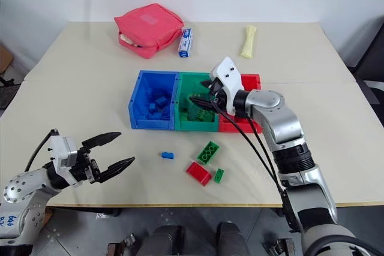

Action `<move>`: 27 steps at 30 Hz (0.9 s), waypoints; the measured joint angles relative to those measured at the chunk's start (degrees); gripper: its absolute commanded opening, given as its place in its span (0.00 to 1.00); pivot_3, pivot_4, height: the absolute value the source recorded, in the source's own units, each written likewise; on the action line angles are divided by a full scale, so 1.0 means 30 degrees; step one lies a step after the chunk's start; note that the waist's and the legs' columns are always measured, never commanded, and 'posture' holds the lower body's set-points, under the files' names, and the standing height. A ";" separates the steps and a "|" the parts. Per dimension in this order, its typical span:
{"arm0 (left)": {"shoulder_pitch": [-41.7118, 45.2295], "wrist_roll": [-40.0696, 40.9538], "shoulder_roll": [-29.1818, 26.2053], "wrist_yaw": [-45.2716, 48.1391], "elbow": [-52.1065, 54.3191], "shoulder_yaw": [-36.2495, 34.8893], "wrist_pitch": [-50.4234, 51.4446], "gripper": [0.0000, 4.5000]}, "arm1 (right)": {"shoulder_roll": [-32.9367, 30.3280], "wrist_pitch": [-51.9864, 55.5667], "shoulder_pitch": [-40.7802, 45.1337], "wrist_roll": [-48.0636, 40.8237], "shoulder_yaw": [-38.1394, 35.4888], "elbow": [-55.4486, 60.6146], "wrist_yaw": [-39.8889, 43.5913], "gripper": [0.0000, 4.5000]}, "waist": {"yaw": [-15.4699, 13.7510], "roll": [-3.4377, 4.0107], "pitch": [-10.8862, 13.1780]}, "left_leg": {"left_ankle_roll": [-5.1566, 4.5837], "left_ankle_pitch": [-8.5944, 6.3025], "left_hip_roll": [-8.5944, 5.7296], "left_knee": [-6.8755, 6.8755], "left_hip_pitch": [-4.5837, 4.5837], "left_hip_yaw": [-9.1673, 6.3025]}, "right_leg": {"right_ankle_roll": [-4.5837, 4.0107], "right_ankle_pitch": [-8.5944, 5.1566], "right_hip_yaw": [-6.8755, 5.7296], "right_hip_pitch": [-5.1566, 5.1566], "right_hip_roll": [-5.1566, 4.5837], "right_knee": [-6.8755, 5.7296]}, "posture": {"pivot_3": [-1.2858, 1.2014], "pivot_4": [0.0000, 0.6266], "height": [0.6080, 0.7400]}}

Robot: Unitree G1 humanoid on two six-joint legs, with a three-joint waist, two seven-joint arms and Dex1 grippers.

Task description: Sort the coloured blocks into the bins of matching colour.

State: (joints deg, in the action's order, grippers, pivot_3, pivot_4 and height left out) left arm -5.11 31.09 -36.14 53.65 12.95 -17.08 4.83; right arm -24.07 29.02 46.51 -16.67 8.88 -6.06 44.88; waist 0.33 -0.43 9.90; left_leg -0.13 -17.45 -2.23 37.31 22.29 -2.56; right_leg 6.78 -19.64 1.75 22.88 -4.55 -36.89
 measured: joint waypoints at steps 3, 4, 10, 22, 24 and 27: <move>0.0421 -0.0409 0.0099 0.0030 -0.0086 0.0254 -0.0466 1.00 | -0.0565 -0.0539 -0.1162 -0.0477 -0.0610 0.1048 0.0875 0.99 | -0.0121 -0.0002 -0.0001 | 0.0001 0.0000 0.0003 -0.0009 0.0005 -0.0036 | -0.0001 -0.0001 -0.0031 -0.0004 0.0002 0.0016 | 0.52 0.24 1.00; 0.0526 -0.0583 0.0148 0.0022 -0.0135 0.0280 -0.0753 1.00 | -0.0862 -0.0738 -0.1831 -0.0853 -0.0910 0.1599 0.1387 0.99 | -0.0153 -0.0002 -0.0001 | 0.0002 -0.0002 0.0001 -0.0005 0.0007 -0.0056 | -0.0001 -0.0001 -0.0044 -0.0007 0.0001 0.0026 | 0.52 0.24 1.00; 0.2096 -0.1064 0.0197 0.1116 -0.1490 0.1553 -0.1481 1.00 | -0.4449 -0.1000 -0.7397 -0.3007 -0.4221 0.4914 0.3932 0.99 | -0.0080 -0.0002 -0.0001 | -0.0030 -0.0018 -0.0003 0.0009 -0.0003 -0.0019 | 0.0010 0.0004 -0.0020 -0.0056 -0.0004 0.0080 | 0.52 0.24 1.00; 0.3539 -0.1197 -0.0806 0.6408 -0.1956 0.5591 -0.0997 1.00 | -0.8805 -0.5089 -1.9985 -0.2175 -1.0142 0.6469 0.7289 0.99 | -0.0006 0.0002 0.0001 | -0.0083 -0.0030 0.0028 -0.0010 -0.0105 0.0049 | 0.0008 0.0004 0.0041 -0.0144 0.0022 0.0105 | 0.52 0.24 1.00; 0.3714 -0.1163 -0.0834 0.6611 -0.1763 0.5714 -0.0965 1.00 | -0.9067 -0.5041 -2.0254 -0.2062 -0.9914 0.6612 0.7533 0.99 | -0.0016 0.0005 -0.0001 | -0.0083 -0.0030 0.0028 -0.0007 -0.0104 0.0046 | 0.0006 0.0004 0.0043 -0.0143 0.0019 0.0102 | 0.52 0.24 1.00; 0.3861 -0.1166 -0.0799 0.6579 -0.1617 0.5697 -0.1014 1.00 | -0.9029 -0.4004 -1.9426 -0.2563 -0.8937 0.7764 0.7257 0.99 | -0.0015 0.0006 -0.0001 | -0.0059 -0.0018 0.0030 -0.0003 -0.0104 0.0038 | 0.0006 0.0004 0.0041 -0.0138 0.0018 0.0095 | 0.52 0.24 1.00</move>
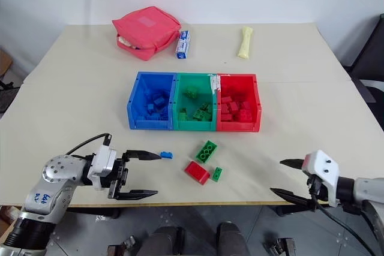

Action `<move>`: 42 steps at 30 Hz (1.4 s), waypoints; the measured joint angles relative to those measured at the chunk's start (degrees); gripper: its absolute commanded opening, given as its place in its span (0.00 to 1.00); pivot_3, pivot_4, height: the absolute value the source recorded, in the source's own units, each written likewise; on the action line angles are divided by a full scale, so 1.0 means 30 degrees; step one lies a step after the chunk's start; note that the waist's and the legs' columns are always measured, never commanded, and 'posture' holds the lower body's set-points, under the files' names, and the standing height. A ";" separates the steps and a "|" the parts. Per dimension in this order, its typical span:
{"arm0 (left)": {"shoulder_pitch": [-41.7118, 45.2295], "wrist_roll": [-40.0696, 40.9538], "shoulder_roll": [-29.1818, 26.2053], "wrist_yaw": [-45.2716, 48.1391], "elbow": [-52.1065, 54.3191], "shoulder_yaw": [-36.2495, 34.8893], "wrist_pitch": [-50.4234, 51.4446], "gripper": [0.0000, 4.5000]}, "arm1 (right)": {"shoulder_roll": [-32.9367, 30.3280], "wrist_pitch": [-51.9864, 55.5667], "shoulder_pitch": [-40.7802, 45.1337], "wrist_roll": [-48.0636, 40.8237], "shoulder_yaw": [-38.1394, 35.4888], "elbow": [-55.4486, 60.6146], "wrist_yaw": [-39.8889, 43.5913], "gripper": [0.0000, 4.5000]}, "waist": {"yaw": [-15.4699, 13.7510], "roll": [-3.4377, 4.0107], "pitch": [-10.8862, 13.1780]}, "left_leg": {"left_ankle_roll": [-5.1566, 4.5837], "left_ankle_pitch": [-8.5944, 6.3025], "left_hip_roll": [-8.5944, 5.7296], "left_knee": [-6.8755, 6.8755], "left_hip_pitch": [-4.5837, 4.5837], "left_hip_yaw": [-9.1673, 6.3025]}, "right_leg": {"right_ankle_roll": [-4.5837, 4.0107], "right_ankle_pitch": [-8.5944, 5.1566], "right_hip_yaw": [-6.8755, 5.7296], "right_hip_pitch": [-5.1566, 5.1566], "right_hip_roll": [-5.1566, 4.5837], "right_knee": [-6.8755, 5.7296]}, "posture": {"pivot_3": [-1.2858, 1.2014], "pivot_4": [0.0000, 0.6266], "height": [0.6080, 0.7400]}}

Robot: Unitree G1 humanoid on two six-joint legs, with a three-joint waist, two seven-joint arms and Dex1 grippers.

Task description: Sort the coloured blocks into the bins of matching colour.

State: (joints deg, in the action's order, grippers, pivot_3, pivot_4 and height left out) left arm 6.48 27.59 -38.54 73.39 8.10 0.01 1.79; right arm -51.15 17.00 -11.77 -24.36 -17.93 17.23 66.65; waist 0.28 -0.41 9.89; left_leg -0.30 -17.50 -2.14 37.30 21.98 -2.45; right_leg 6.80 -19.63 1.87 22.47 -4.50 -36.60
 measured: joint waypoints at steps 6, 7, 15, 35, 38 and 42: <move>-0.0178 -0.0290 0.0113 -0.0586 -0.0014 -0.0218 -0.0405 1.00 | 0.1311 0.3415 0.4910 -0.0070 0.5143 0.1663 -0.1591 0.99 | -0.0038 -0.0002 0.0002 | 0.0039 0.0019 -0.0007 0.0002 0.0025 -0.0025 | 0.0000 0.0000 -0.0013 0.0022 -0.0009 0.0018 | 0.52 0.24 1.00; -0.0384 -0.0290 0.0115 -0.0801 0.0095 -0.0362 -0.0408 1.00 | 0.1566 0.3838 0.5532 0.0106 0.5998 0.1620 -0.1840 0.99 | -0.0078 -0.0001 0.0002 | 0.0041 0.0018 -0.0008 0.0001 0.0031 -0.0035 | 0.0001 0.0000 -0.0018 0.0029 -0.0012 0.0017 | 0.52 0.24 1.00; -0.2240 -0.0264 0.0188 -0.2243 0.0961 -0.0949 -0.0151 1.00 | 0.3081 0.4509 0.7239 0.1688 0.9388 0.0714 -0.3050 0.86 | -0.0081 -0.0005 0.0000 | 0.0031 0.0000 -0.0021 0.0008 0.0060 -0.0049 | 0.0002 0.0000 -0.0030 0.0033 -0.0021 0.0045 | 0.52 0.24 1.00; -0.3138 0.1203 0.2382 -0.7103 0.1947 -0.3938 0.1393 1.00 | 0.6246 0.7041 1.1541 -0.1640 0.7112 0.1391 -0.5522 0.33 | 0.0063 -0.0009 -0.0001 | 0.0063 0.0017 -0.0003 0.0002 0.0042 -0.0047 | -0.0001 -0.0001 -0.0026 0.0067 0.0001 -0.0041 | 0.52 0.24 1.00; -0.4114 0.1239 0.2593 -0.7925 0.1974 -0.5229 0.1182 1.00 | 0.7856 0.6679 1.5391 -0.0720 0.7779 -0.1672 -0.6527 0.33 | 0.0167 -0.0013 -0.0003 | 0.0063 0.0018 -0.0012 0.0014 0.0041 -0.0031 | -0.0001 -0.0001 -0.0020 0.0073 -0.0005 -0.0050 | 0.52 0.24 1.00; -0.5420 0.1219 0.2575 -0.8171 0.1983 -0.6421 0.0783 1.00 | 0.9464 0.4874 1.8539 0.1199 0.8244 -0.6105 -0.7554 0.41 | 0.0158 -0.0014 -0.0005 | 0.0073 0.0022 -0.0021 -0.0021 0.0058 -0.0053 | -0.0012 -0.0006 -0.0048 0.0111 -0.0011 -0.0069 | 0.52 0.24 1.00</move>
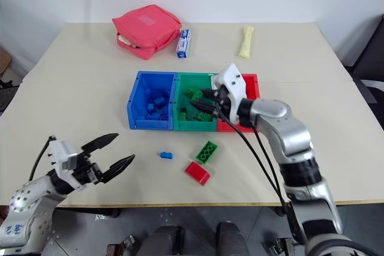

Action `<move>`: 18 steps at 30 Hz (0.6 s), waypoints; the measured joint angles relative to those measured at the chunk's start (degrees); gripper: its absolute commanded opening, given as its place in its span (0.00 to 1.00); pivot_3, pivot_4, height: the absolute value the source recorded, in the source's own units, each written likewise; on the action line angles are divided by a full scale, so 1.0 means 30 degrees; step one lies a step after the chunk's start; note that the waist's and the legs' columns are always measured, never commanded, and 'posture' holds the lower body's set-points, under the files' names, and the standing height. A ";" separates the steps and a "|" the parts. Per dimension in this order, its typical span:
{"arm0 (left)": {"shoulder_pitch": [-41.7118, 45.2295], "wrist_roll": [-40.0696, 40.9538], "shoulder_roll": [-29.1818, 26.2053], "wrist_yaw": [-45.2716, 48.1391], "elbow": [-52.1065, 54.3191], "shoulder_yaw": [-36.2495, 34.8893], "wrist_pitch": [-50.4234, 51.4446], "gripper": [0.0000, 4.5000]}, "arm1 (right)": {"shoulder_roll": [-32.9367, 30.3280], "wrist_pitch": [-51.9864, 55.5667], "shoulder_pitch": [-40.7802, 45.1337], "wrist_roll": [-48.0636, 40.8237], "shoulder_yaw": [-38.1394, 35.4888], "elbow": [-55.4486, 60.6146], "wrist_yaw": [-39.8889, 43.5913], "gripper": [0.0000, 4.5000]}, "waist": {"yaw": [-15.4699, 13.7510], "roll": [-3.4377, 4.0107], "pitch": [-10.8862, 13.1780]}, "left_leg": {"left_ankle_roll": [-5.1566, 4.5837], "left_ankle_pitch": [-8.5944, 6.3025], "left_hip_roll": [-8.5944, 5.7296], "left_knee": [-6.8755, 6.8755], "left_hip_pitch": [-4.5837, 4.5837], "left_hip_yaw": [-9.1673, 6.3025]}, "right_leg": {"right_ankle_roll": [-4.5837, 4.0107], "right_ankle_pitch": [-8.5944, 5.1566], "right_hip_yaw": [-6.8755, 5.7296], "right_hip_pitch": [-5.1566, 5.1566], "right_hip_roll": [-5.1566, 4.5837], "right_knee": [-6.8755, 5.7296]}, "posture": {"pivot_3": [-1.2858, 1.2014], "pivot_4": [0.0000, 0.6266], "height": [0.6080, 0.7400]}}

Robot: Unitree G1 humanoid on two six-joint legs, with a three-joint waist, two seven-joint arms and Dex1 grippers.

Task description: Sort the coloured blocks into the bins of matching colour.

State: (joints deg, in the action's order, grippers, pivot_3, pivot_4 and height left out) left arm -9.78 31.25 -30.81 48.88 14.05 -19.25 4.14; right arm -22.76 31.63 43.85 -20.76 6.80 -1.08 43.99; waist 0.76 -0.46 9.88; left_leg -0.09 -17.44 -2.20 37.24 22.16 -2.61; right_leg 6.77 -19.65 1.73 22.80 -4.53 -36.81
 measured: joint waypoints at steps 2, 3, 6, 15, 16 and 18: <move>-0.0294 -0.0019 -0.0015 -0.0003 0.0034 -0.0152 -0.0105 1.00 | 0.0833 -0.0600 0.0934 0.0604 0.0098 -0.1954 -0.0489 0.56 | -0.0045 0.0000 0.0000 | -0.0001 0.0000 -0.0006 0.0015 0.0030 0.0001 | -0.0001 0.0001 -0.0001 0.0035 -0.0005 -0.0024 | 0.52 0.24 1.00; -0.0319 -0.0024 -0.0015 -0.0008 0.0088 -0.0155 -0.0146 1.00 | 0.0927 -0.0759 0.1096 0.0797 0.0182 -0.2442 -0.0470 0.63 | -0.0078 0.0000 0.0000 | -0.0006 -0.0003 -0.0013 0.0015 0.0041 0.0000 | 0.0000 0.0001 -0.0003 0.0037 -0.0010 -0.0027 | 0.52 0.24 1.00; -0.0352 -0.0035 -0.0024 -0.0025 0.0337 -0.0169 -0.0194 1.00 | 0.0922 -0.1401 0.1126 0.1340 0.0553 -0.3184 -0.0163 0.85 | -0.0094 0.0001 0.0000 | -0.0027 -0.0015 -0.0021 0.0025 0.0047 0.0018 | 0.0001 0.0002 0.0002 0.0035 -0.0015 -0.0030 | 0.52 0.24 1.00; 0.0761 -0.0448 -0.1366 0.1201 0.0185 0.0776 -0.0067 1.00 | -0.2722 -0.1007 -0.2513 -0.0266 -0.0358 0.1609 0.3229 0.99 | -0.0257 0.0000 0.0000 | -0.0029 -0.0016 -0.0008 0.0026 0.0039 -0.0012 | 0.0001 0.0002 -0.0018 -0.0017 -0.0012 0.0045 | 0.52 0.24 1.00; 0.1373 -0.0777 -0.1581 0.1633 -0.0170 0.1174 -0.0288 1.00 | -0.3364 -0.0751 -0.3645 -0.0538 -0.0855 0.2269 0.3459 0.99 | -0.0298 0.0002 0.0001 | -0.0037 -0.0019 -0.0016 0.0023 0.0038 -0.0015 | 0.0006 0.0004 -0.0018 -0.0043 -0.0021 0.0085 | 0.52 0.24 1.00; 0.2197 -0.1374 -0.2095 0.2434 -0.0854 0.1925 -0.0805 1.00 | -0.4145 -0.0460 -0.5359 -0.0996 -0.1737 0.3167 0.3628 0.99 | -0.0232 0.0002 0.0001 | -0.0040 -0.0016 -0.0014 0.0022 0.0039 0.0000 | 0.0007 0.0005 -0.0012 -0.0047 -0.0020 0.0104 | 0.52 0.24 1.00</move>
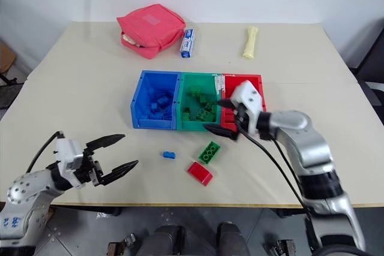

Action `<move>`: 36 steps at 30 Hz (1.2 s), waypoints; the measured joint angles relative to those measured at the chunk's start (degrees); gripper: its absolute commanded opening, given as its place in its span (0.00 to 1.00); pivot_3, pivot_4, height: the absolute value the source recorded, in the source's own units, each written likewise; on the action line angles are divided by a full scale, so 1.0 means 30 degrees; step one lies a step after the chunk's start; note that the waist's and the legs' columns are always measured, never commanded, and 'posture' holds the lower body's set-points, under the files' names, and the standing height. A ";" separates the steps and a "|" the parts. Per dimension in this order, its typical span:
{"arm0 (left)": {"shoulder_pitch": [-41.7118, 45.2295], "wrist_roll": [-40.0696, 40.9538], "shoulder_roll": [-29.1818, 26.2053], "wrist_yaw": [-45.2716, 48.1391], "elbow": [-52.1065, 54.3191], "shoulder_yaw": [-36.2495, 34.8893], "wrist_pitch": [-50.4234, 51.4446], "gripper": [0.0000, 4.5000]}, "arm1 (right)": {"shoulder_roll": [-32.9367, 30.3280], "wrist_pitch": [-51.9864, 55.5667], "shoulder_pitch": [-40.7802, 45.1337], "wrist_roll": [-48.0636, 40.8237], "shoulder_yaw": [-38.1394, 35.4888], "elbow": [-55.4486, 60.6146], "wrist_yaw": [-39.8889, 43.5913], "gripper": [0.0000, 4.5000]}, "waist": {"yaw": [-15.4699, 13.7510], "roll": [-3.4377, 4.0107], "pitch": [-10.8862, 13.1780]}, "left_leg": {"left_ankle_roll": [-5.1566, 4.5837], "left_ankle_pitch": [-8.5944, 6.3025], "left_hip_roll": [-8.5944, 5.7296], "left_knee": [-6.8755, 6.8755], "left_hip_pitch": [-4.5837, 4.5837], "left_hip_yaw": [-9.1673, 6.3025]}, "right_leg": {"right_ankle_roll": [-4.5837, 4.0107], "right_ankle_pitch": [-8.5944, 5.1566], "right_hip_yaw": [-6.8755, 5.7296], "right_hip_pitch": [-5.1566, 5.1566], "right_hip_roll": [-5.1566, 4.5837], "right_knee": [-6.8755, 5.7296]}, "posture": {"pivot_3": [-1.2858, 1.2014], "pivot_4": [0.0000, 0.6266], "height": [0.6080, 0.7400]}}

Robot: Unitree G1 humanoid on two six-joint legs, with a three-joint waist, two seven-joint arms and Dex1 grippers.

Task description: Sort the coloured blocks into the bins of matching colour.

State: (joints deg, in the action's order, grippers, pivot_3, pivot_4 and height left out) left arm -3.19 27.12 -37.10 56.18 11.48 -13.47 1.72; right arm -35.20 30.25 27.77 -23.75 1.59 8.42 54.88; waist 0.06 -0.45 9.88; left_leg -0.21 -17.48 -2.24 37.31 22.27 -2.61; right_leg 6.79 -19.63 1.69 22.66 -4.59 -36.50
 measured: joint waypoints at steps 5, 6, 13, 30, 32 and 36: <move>0.2280 -0.0830 -0.0674 0.2212 -0.1331 0.1864 -0.0904 1.00 | -0.2481 -0.1107 -0.5474 -0.1415 -0.4103 0.2637 0.1596 0.99 | 0.0077 0.0012 0.0007 | 0.0005 0.0000 0.0023 -0.0040 -0.0027 0.0016 | 0.0000 0.0000 0.0010 -0.0001 0.0020 -0.0001 | 0.52 0.24 1.00; 0.2728 -0.0828 -0.0660 0.2474 -0.1434 0.2110 -0.0927 1.00 | -0.2727 -0.1596 -0.6268 -0.1437 -0.4660 0.2770 0.1842 0.99 | 0.0136 0.0011 0.0006 | 0.0008 -0.0002 0.0034 -0.0037 -0.0036 0.0031 | -0.0001 0.0000 0.0020 -0.0006 0.0031 -0.0002 | 0.52 0.24 1.00; 0.4970 -0.0853 -0.0418 0.4160 -0.3274 0.3554 -0.1237 1.00 | -0.5066 -0.6647 -1.1122 0.1206 -0.5883 0.0650 0.4372 0.99 | 0.0095 0.0012 0.0004 | -0.0018 0.0004 0.0018 0.0007 -0.0081 0.0091 | 0.0007 0.0003 0.0059 -0.0046 0.0028 -0.0031 | 0.52 0.24 1.00; 0.2437 -0.0726 -0.0735 0.3389 -0.2500 0.1684 -0.0973 1.00 | -0.1054 -1.0514 0.1667 0.5733 0.4771 -0.5540 0.6861 0.99 | 0.0393 0.0009 0.0010 | 0.0022 0.0013 0.0018 0.0026 -0.0032 0.0021 | 0.0005 0.0002 0.0006 0.0006 0.0012 -0.0054 | 0.52 0.24 1.00; 0.2008 -0.0685 -0.0738 0.3213 -0.2035 0.1478 -0.0891 1.00 | -0.0093 -1.1127 0.2774 0.6168 0.5488 -0.6745 0.7156 0.99 | 0.0457 0.0009 0.0010 | 0.0023 0.0013 0.0020 0.0029 -0.0034 0.0022 | 0.0005 0.0002 0.0004 0.0011 0.0014 -0.0071 | 0.52 0.24 1.00; 0.1167 -0.0217 -0.1189 0.3230 -0.1149 0.1404 0.0067 1.00 | 0.0841 -1.2583 0.3896 0.6811 0.6716 -0.8449 0.8091 0.99 | 0.0491 0.0009 0.0010 | 0.0029 0.0012 0.0023 0.0025 -0.0034 0.0017 | 0.0004 0.0001 -0.0002 0.0027 0.0017 -0.0105 | 0.52 0.24 1.00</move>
State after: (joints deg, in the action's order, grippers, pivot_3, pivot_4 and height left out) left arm 0.31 26.47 -40.66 65.87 8.04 -9.26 1.92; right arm -32.67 -7.50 39.46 -3.32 21.74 -16.93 79.15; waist 1.53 -0.42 9.92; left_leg -0.12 -17.45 -2.17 37.38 22.17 -2.56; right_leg 6.80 -19.63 1.68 22.74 -4.54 -36.81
